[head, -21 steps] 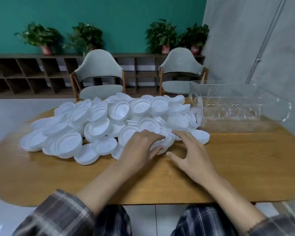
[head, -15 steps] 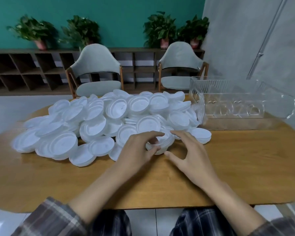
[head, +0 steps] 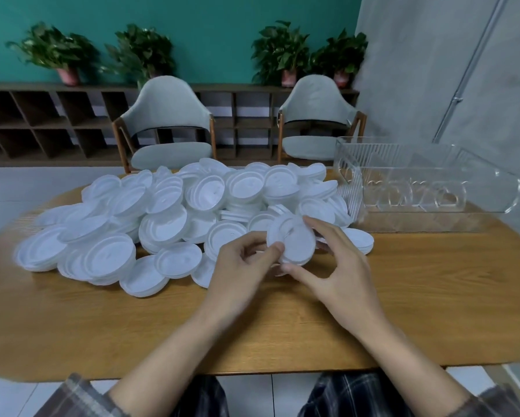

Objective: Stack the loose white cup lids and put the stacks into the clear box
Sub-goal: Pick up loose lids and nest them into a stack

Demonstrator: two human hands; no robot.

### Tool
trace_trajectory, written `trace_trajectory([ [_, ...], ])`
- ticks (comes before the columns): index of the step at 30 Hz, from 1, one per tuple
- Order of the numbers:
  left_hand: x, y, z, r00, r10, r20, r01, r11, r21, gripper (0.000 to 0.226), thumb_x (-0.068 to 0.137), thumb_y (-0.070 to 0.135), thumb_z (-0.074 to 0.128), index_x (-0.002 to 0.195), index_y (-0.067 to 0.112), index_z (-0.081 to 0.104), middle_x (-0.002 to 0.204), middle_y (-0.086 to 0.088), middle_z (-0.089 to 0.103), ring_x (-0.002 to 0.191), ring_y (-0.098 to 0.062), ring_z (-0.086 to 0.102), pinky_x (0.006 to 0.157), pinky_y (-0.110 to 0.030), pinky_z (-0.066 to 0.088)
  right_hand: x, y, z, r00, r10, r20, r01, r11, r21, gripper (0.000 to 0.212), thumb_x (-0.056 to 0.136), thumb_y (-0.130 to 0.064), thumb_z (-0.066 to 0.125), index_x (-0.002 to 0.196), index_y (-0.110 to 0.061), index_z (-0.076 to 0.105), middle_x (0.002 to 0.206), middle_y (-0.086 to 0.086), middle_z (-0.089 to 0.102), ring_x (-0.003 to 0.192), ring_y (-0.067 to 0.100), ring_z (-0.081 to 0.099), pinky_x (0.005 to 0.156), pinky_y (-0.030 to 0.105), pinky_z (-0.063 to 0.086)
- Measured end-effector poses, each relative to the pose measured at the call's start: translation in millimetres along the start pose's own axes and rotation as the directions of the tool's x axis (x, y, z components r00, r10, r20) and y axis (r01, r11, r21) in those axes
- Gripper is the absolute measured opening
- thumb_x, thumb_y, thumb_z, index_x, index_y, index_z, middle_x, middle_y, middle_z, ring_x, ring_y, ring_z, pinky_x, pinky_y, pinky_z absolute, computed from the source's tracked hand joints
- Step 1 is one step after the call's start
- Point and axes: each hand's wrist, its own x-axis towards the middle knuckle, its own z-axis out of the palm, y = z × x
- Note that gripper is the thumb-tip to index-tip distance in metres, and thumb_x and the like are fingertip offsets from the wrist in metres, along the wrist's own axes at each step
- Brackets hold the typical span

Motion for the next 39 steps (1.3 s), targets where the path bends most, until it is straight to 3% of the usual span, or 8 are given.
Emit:
trace_trajectory([
  [2, 0.1, -2.0, 2.3, 0.998, -0.039, 0.056, 0.042, 0.998, -0.053, 0.013, 0.1, 0.012, 0.068, 0.102, 0.002, 0.076, 0.09, -0.007, 0.08, 0.09, -0.018, 0.077, 0.082, -0.024, 0.061, -4.1, 1.4, -6.3, 1.0, 0.003, -0.02, -0.003, 1.0, -0.005, 0.075, 0.074, -0.044, 0.09, 0.141, -0.028, 0.06, 0.134, -0.023, 0.061, 0.122, 0.002, 0.06, 0.1, 0.012, 0.044],
  [4, 2.2, -11.1, -1.4, 0.997, 0.06, 0.043, -0.067, 0.984, 0.163, 0.014, 0.099, 0.025, 0.072, 0.103, 0.014, 0.079, 0.093, 0.001, 0.079, 0.091, -0.016, 0.076, 0.083, -0.022, 0.058, -10.5, 7.4, -15.9, 0.999, 0.018, -0.026, -0.019, 1.0, -0.024, 0.074, 0.075, -0.038, 0.092, 0.14, -0.03, 0.059, 0.134, -0.023, 0.061, 0.124, 0.003, 0.06, 0.102, 0.014, 0.045],
  [7, 7.4, -31.0, -11.4, 0.925, 0.369, 0.085, -0.345, 0.729, 0.592, 0.021, 0.096, 0.031, 0.076, 0.116, 0.024, 0.076, 0.1, 0.014, 0.072, 0.093, -0.008, 0.067, 0.084, -0.019, 0.051, -23.8, 20.6, -32.8, 0.998, 0.066, -0.015, -0.066, 0.997, -0.046, 0.074, 0.076, -0.032, 0.091, 0.142, -0.032, 0.058, 0.135, -0.025, 0.061, 0.126, 0.001, 0.059, 0.104, 0.018, 0.047],
  [11, 19.4, -55.1, -14.5, 0.803, 0.483, 0.349, -0.55, 0.375, 0.747, 0.037, 0.094, 0.028, 0.077, 0.129, 0.017, 0.07, 0.115, 0.005, 0.072, 0.109, -0.014, 0.062, 0.094, -0.026, 0.049, -38.5, 36.5, -42.6, 0.992, 0.12, 0.049, -0.115, 0.989, -0.093, 0.072, 0.076, -0.032, 0.089, 0.141, -0.035, 0.057, 0.134, -0.025, 0.061, 0.125, -0.001, 0.059, 0.104, 0.019, 0.045],
  [16, 30.6, -64.0, -6.3, 0.754, 0.522, 0.4, -0.581, 0.246, 0.776, 0.031, 0.093, 0.015, 0.077, 0.123, 0.019, 0.073, 0.098, 0.007, 0.076, 0.092, -0.018, 0.068, 0.079, -0.033, 0.045, -38.9, 50.7, -35.5, 0.979, 0.11, 0.172, -0.069, 0.971, -0.228, 0.062, 0.079, -0.031, 0.087, 0.135, -0.033, 0.062, 0.133, -0.03, 0.057, 0.13, -0.008, 0.049, 0.105, 0.004, 0.03],
  [31, 11.2, -45.4, -6.8, 0.829, 0.553, 0.08, -0.464, 0.602, 0.65, 0.035, 0.091, 0.02, 0.081, 0.126, 0.02, 0.074, 0.103, 0.017, 0.072, 0.094, 0.007, 0.065, 0.085, -0.007, 0.046, -39.0, 66.1, -24.3, 0.972, 0.136, 0.194, -0.083, 0.962, -0.262, 0.06, 0.077, -0.052, 0.085, 0.129, -0.029, 0.066, 0.131, -0.026, 0.059, 0.128, -0.004, 0.05, 0.105, 0.004, 0.029],
  [35, -6.7, -37.3, 5.1, 0.965, 0.249, -0.078, -0.216, 0.932, 0.292, 0.036, 0.089, 0.009, 0.081, 0.12, 0.027, 0.075, 0.094, 0.019, 0.076, 0.086, -0.005, 0.075, 0.08, -0.013, 0.055, -41.1, 60.4, -26.6, 0.971, 0.141, 0.194, -0.087, 0.962, -0.26, 0.071, 0.074, -0.049, 0.088, 0.137, -0.037, 0.057, 0.124, -0.038, 0.054, 0.123, -0.005, 0.052, 0.1, 0.01, 0.039],
  [39, -11.0, -48.2, 5.5, 0.997, 0.068, -0.032, -0.059, 0.972, 0.229, 0.041, 0.09, 0.012, 0.081, 0.122, 0.036, 0.074, 0.093, 0.009, 0.076, 0.073, -0.012, 0.075, 0.078, -0.019, 0.056, -42.5, 56.7, -26.2, 0.967, 0.123, 0.223, -0.062, 0.964, -0.26, 0.08, 0.073, -0.057, 0.086, 0.142, -0.042, 0.05, 0.127, -0.043, 0.05, 0.123, -0.006, 0.053, 0.101, 0.014, 0.042],
])
